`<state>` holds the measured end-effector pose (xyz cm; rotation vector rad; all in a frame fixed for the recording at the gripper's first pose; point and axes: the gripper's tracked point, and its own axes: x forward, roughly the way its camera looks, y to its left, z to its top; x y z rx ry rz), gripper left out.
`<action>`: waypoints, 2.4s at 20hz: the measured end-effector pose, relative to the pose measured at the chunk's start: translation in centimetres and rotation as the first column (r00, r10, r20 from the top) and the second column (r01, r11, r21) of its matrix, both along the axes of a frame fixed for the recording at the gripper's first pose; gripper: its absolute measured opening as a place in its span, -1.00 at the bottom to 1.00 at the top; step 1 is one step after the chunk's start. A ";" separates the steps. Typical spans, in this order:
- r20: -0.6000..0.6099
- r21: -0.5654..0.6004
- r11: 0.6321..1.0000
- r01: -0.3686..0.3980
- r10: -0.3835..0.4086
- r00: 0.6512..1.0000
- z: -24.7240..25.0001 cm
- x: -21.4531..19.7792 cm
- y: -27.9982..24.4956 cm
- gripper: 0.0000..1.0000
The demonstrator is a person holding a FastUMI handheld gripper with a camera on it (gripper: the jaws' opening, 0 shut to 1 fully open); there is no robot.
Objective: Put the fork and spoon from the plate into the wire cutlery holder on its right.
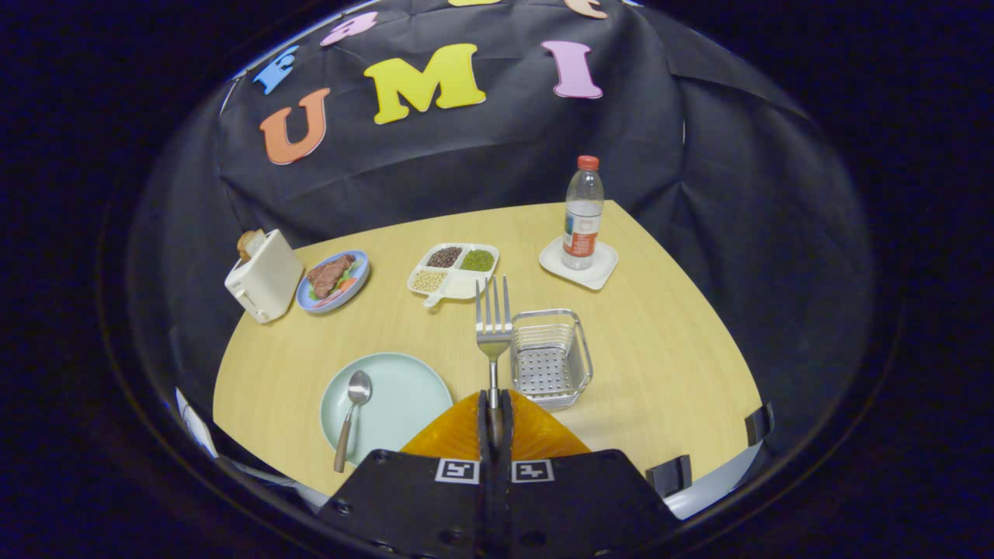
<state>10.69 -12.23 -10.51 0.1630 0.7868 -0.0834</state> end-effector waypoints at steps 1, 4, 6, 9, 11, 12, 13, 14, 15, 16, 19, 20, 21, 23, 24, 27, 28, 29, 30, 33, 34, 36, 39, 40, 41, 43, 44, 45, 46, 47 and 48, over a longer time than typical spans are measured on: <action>0.001 0.001 1.000 0.006 -0.006 1.000 0.1 0.0 -0.8 -0.99; -0.003 0.015 1.000 0.020 -0.020 1.000 -0.1 0.4 -2.5 -0.99; -0.021 0.027 1.000 0.016 -0.015 1.000 -0.7 0.8 -3.0 -0.99; -0.048 0.047 0.999 0.014 -0.012 0.999 -1.9 1.8 -3.3 -0.99; -0.063 0.056 0.998 0.016 -0.012 0.998 -2.5 2.0 -3.4 -0.99; -0.066 0.064 0.998 0.014 -0.010 0.998 -2.5 2.1 -3.3 -0.99; -0.066 0.064 0.998 0.014 -0.010 0.998 -2.5 2.1 -3.4 -0.99; -0.061 0.065 0.998 0.011 -0.007 0.998 -2.4 2.1 -3.4 -0.98; -0.058 0.064 0.998 0.012 -0.008 0.998 -2.4 2.1 -3.3 -0.98; -0.059 0.069 0.998 0.012 -0.008 0.998 -2.4 2.1 -3.2 -0.98; -0.052 0.066 0.998 0.010 -0.007 0.999 -2.4 2.0 -3.2 -0.89; -0.046 0.074 0.997 0.010 -0.007 0.999 -2.3 2.1 -3.0 -0.88; -0.046 0.075 0.997 0.013 -0.009 0.999 -2.3 2.2 -3.1 -0.89; -0.041 0.094 0.996 0.008 -0.004 0.999 -2.3 2.1 -2.8 -0.99; -0.041 0.089 0.996 0.013 -0.009 0.999 -2.4 2.1 -2.9 -0.71; -0.028 0.096 0.995 0.014 -0.012 1.000 -1.9 2.1 -2.7 -0.40; -0.020 0.095 0.995 0.019 -0.017 1.000 -1.7 2.0 -2.7 -0.12; -0.009 0.097 0.995 0.018 -0.018 1.000 -1.4 2.0 -2.6 -0.07; 0.003 0.095 0.995 0.018 -0.018 1.000 -1.1 2.0 -2.4 0.08; 0.040 0.080 0.997 0.020 -0.023 0.999 0.0 1.7 -1.5 0.46; 0.051 0.073 0.997 0.024 -0.028 0.998 0.4 1.6 -1.3 0.55; 0.076 0.057 0.998 0.032 -0.036 0.996 1.3 1.4 -0.5 0.67; 0.122 0.031 0.999 0.031 -0.035 0.992 2.6 1.3 1.3 0.86; 0.136 0.024 0.999 0.029 -0.033 0.990 3.0 1.2 2.1 0.87; 0.152 0.020 0.999 0.029 -0.032 0.988 3.5 1.2 3.0 0.90; 0.192 0.005 0.999 0.034 -0.034 0.981 4.3 1.2 4.6 0.93; 0.220 -0.001 0.999 0.038 -0.037 0.975 4.8 1.2 5.4 0.93; 0.241 -0.007 0.999 0.044 -0.041 0.970 5.0 1.2 6.3 0.93; 0.257 -0.014 0.999 0.047 -0.042 0.966 5.0 1.2 7.1 0.93; 0.263 -0.017 0.999 0.045 -0.039 0.964 4.8 1.0 8.1 0.93; 0.259 -0.020 0.999 0.040 -0.034 0.965 4.4 0.9 9.2 0.92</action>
